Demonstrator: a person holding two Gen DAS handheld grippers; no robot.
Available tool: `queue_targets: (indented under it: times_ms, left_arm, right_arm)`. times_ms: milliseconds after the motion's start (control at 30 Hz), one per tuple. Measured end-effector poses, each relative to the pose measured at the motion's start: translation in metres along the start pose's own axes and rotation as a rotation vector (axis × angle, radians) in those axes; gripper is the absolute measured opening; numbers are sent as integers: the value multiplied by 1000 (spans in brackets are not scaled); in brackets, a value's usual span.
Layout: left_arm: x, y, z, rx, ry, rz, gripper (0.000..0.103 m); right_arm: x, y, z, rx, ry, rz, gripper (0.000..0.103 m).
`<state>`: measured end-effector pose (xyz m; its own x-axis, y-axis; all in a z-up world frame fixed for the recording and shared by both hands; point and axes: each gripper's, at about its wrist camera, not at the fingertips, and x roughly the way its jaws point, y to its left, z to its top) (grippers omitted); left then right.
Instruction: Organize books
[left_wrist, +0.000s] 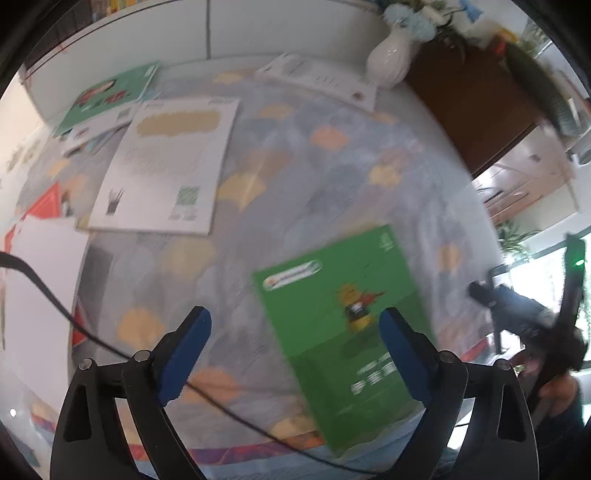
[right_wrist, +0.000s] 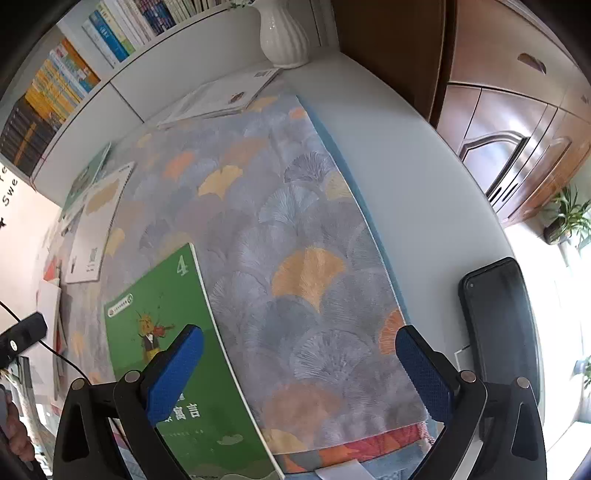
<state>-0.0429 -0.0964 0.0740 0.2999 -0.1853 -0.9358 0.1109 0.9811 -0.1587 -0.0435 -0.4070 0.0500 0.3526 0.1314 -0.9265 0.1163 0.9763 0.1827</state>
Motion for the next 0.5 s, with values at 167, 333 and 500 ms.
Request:
queue_targets:
  times_ms: [167,333,500]
  left_arm:
    - [9,12,-15,-34,30,14,92]
    - [12,13,-24,-26,35,45,92]
    - [26,14,-31,-22,66,77,93]
  right_arm:
    - [1,0,-4,-19,15,-18,103]
    - [5,3,-10,-41,38,-25,103]
    - [12,10,-13,-64,64,-17,103]
